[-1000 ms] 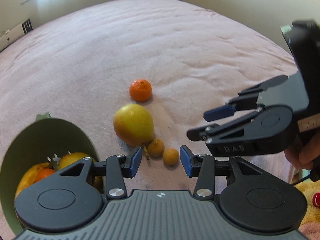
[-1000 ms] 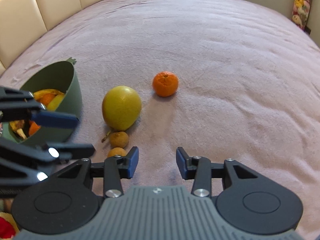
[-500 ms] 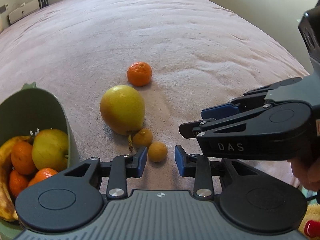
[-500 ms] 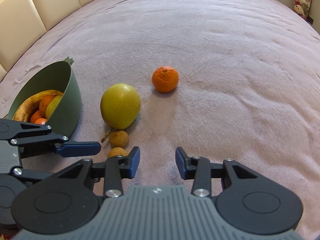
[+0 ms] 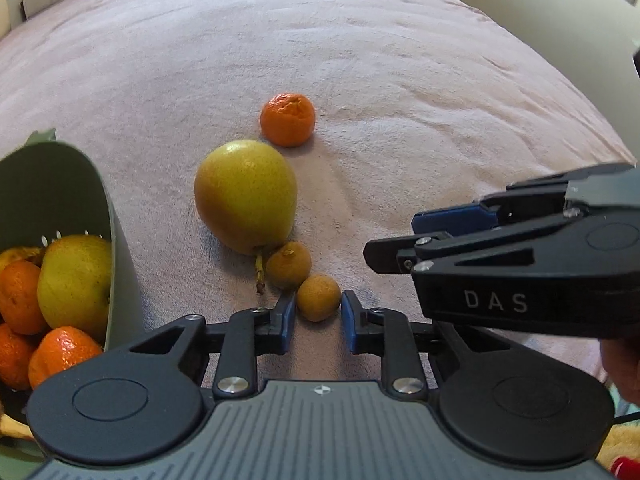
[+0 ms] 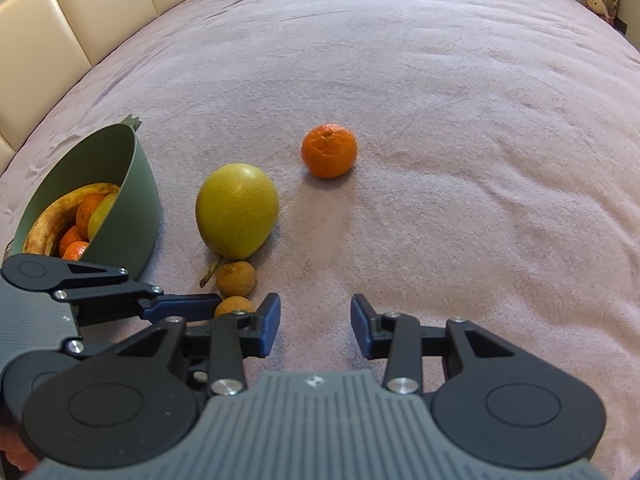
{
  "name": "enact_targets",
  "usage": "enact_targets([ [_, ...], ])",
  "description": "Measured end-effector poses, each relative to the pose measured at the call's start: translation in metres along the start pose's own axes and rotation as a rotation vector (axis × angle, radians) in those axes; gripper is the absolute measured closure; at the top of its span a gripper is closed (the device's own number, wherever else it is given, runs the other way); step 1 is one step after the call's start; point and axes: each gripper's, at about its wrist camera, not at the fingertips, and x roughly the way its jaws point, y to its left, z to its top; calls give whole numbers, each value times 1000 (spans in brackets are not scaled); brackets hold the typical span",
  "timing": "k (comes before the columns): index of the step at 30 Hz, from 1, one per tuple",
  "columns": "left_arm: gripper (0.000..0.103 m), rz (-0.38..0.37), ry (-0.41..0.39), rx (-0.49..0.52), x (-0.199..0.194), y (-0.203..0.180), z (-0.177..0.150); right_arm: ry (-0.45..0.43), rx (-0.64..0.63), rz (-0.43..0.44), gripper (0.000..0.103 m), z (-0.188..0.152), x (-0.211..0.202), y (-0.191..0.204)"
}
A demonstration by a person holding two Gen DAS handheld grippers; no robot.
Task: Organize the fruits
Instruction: 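Grasp a small brown fruit with the left tool while the right tool grasps another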
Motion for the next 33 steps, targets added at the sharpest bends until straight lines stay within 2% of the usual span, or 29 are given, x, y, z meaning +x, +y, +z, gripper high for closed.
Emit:
enact_targets([
  [6, 77, -5, 23, 12, -6, -1, 1, -6, 11, 5, 66, 2, 2, 0],
  [10, 77, -4, 72, 23, -17, -2, 0, -1, -2, 21, 66, 2, 7, 2],
  [14, 77, 14, 130, 3, -22, 4, -1, -1, -59, 22, 65, 1, 12, 13],
  [24, 76, 26, 150, -24, -32, 17, -8, 4, -219, 52, 66, 6, 24, 47],
  [29, 76, 25, 158, -38, -32, 23, -11, 28, -273, 23, 76, 10, 37, 60],
  [33, 76, 19, 161, -47, -32, 26, -11, 40, -276, 11, 77, 12, 46, 63],
])
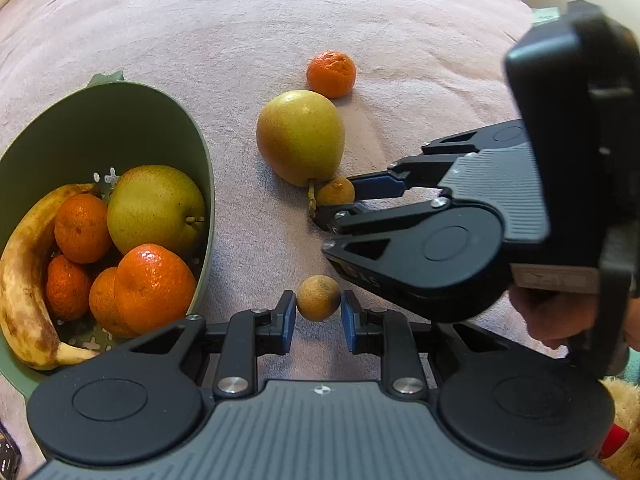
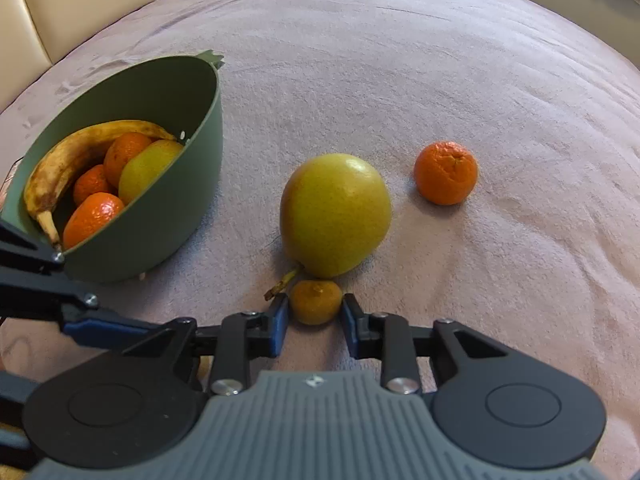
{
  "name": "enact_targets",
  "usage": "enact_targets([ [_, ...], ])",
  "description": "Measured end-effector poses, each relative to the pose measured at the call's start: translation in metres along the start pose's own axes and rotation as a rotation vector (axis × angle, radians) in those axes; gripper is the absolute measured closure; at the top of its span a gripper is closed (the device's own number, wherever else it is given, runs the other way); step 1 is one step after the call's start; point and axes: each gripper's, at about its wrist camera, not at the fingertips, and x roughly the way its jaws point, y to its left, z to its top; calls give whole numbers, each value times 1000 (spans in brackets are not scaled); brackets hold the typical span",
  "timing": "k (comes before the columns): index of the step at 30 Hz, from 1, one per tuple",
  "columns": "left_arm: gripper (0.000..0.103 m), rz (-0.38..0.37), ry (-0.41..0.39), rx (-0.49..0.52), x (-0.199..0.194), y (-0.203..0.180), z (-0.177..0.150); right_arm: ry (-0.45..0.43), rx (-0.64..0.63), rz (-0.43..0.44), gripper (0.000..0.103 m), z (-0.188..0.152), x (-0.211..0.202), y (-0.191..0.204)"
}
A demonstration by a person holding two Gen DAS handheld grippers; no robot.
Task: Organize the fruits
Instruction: 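Grasp a small brown fruit with the left tool while the right tool grasps another, then carry both small brown fruits over the green colander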
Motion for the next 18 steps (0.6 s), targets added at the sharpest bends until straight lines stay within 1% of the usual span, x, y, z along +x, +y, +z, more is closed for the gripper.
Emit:
enact_targets([
  [8, 76, -5, -6, -4, -1, 3, 0, 2, -7, -15, 78, 5, 2, 4],
  [18, 76, -24, -21, 14, -9, 1, -3, 36, 0, -45, 78, 1, -18, 5],
])
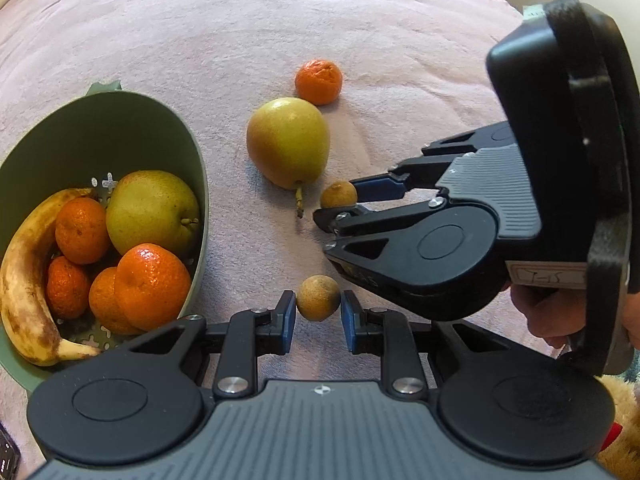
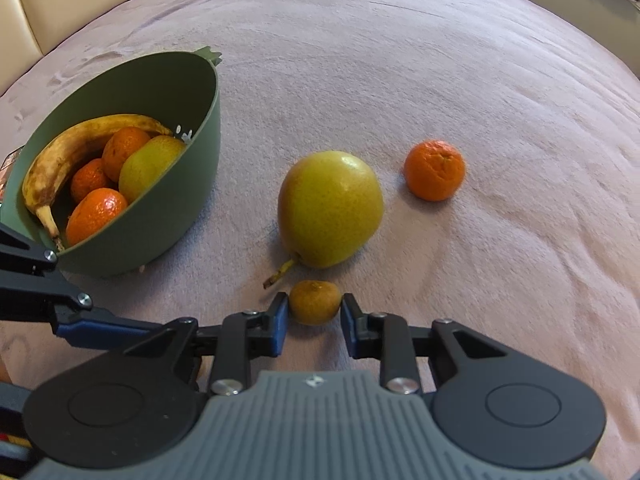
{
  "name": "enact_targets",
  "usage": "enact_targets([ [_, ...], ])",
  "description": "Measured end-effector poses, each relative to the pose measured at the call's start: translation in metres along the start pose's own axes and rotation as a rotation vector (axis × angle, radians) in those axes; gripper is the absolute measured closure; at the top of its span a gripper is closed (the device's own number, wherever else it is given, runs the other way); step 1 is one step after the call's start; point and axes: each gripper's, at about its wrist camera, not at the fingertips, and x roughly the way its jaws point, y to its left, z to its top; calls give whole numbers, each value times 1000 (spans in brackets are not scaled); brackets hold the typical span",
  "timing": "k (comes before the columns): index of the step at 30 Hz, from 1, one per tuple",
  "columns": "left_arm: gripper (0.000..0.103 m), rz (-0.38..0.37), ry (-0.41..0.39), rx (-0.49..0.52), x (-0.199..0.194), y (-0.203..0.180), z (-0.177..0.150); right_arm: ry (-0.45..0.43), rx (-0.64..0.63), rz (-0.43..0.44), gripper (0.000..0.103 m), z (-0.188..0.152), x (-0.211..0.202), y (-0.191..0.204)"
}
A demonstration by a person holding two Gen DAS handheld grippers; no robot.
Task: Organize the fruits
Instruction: 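Carry both small brown fruits over the green colander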
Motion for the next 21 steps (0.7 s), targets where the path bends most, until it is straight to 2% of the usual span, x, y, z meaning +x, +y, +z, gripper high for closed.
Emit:
enact_targets([
  [9, 76, -27, -54, -10, -23, -1, -3, -8, 53, -29, 78, -7, -28, -9],
  [21, 76, 5, -142, -83, -64, 19, -4, -88, 23, -62, 78, -2, -64, 2],
])
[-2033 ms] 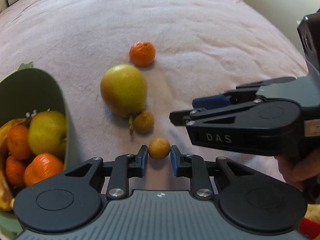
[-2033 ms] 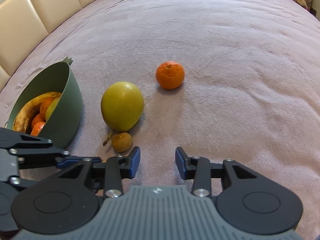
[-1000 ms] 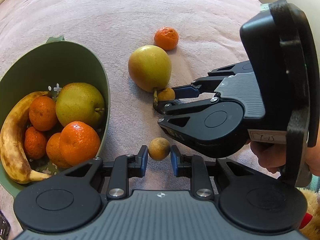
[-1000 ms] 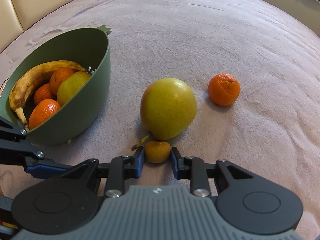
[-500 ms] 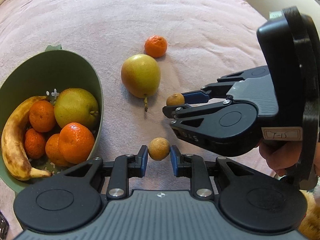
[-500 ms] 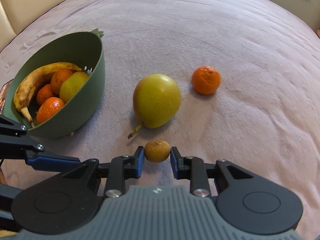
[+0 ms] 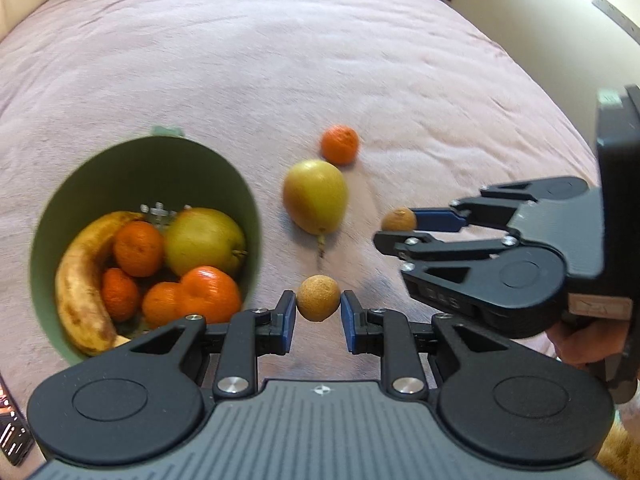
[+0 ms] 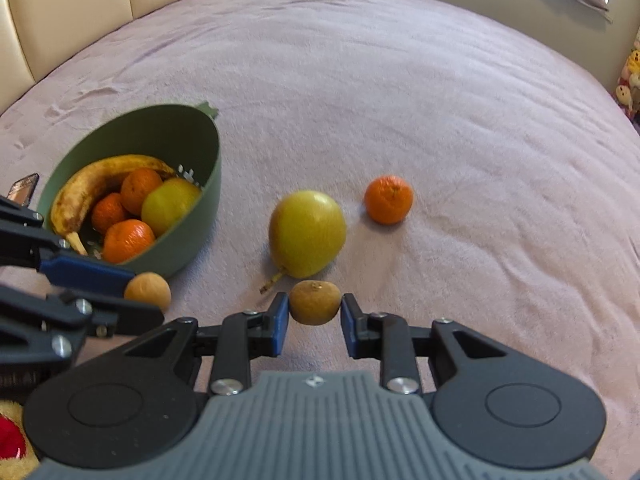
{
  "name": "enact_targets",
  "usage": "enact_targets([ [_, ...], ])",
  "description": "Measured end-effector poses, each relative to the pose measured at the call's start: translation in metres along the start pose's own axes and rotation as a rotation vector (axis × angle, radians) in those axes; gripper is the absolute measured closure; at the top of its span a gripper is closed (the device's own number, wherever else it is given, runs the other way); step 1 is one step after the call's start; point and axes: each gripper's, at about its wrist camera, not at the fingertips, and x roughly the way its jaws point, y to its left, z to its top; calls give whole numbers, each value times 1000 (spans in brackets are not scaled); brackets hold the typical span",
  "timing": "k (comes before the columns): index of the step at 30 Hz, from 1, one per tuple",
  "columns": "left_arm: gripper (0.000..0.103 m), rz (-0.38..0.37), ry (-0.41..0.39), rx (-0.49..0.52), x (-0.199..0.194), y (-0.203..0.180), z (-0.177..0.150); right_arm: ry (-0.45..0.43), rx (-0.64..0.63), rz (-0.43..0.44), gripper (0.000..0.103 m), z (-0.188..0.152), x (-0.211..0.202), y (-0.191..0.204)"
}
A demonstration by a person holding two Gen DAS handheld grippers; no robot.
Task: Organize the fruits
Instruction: 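Carry both small brown fruits over the green colander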
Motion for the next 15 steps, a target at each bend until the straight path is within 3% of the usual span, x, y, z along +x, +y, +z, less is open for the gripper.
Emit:
enact_targets([
  [15, 76, 36, -71, -144, -26, 46, 7, -84, -107, 66, 78, 25, -21, 48],
])
